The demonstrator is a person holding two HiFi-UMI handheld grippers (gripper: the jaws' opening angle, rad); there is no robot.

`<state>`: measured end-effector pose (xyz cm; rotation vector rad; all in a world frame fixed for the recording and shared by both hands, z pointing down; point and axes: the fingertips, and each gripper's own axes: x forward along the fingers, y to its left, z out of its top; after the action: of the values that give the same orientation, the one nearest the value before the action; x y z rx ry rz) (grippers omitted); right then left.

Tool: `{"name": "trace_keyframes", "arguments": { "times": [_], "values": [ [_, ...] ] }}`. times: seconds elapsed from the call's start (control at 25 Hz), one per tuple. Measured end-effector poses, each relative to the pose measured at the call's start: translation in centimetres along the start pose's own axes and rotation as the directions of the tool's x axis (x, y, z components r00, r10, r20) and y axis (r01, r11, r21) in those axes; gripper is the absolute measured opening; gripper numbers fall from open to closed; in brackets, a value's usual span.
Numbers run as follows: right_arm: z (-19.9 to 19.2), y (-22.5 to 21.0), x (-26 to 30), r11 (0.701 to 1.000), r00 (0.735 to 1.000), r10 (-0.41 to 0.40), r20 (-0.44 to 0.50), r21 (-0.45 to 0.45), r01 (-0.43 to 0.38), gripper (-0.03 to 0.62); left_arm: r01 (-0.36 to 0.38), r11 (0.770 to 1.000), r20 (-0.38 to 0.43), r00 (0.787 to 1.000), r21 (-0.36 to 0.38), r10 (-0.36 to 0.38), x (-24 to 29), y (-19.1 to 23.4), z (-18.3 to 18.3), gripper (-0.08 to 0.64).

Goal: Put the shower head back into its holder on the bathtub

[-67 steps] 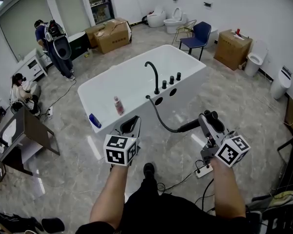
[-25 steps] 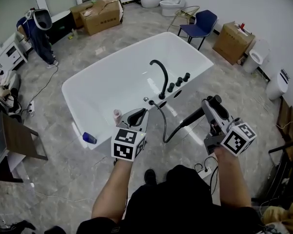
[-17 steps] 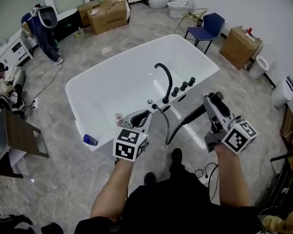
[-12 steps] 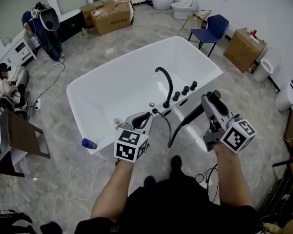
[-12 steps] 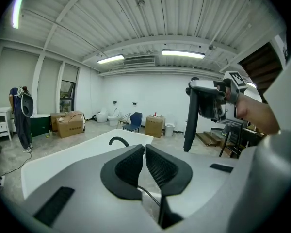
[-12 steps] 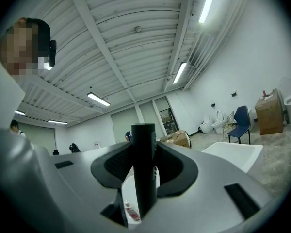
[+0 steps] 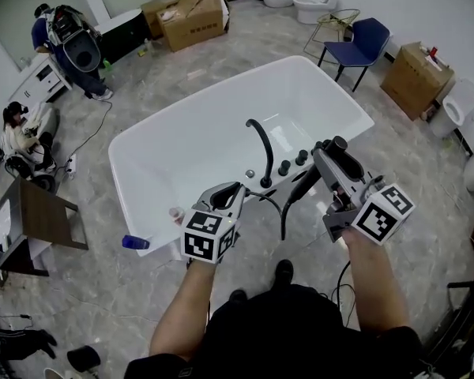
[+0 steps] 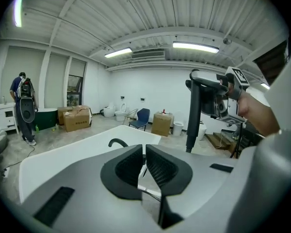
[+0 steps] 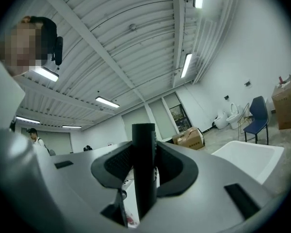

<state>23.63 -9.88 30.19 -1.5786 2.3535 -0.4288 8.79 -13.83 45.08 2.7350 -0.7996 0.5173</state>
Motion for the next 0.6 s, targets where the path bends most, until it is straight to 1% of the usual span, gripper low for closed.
{"name": "trace_keyframes", "arguments": {
  "times": [0.24, 0.4, 0.6],
  "values": [
    [0.7, -3.4, 1.9, 0.994, 0.994, 0.103, -0.024, 0.043, -0.101, 0.147, -0.11, 0.993, -0.015, 0.994, -0.033, 0.109, 1.7, 0.3, 0.5, 0.032],
    [1.2, -3.7, 3.7, 0.985, 0.986, 0.164, -0.031, 0.054, -0.163, 0.147, -0.159, 0.985, -0.004, 0.987, -0.066, 0.159, 1.7, 1.0, 0.8, 0.032],
    [2.1, -2.5, 5.9, 0.978, 0.979, 0.202, -0.024, 0.053, -0.201, 0.147, -0.182, 0.98, -0.003, 0.983, -0.079, 0.183, 1.0, 2.6, 0.8, 0.032]
  ]
}}
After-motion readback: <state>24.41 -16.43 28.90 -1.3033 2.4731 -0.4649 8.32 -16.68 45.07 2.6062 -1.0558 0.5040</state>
